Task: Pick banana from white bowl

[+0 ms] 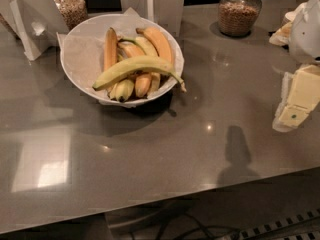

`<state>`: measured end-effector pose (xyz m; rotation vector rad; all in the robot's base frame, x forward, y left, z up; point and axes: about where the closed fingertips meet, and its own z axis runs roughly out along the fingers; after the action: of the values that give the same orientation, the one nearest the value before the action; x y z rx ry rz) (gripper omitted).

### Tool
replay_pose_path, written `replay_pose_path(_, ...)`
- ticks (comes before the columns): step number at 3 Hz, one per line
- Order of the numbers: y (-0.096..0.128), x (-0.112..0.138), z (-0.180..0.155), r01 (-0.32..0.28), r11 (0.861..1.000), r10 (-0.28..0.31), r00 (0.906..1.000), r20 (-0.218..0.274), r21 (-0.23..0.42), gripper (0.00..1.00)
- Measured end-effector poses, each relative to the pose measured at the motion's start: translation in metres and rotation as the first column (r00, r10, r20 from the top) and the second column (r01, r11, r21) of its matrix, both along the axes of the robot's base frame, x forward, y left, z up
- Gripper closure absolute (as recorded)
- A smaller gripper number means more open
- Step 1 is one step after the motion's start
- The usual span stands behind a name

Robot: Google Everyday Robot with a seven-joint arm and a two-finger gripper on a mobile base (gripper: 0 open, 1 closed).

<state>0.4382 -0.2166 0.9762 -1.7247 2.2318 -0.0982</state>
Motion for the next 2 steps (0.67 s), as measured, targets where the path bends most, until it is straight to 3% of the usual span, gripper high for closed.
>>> replay_pose_path(1,0.004,0.002,0.002,-0.009,1.000,0.009,0.9998,0.020,0.013,0.00)
replay_pose_path(2,0.021,0.013,0.002,-0.059,0.996,0.054,0.9959,0.073,0.068,0.00)
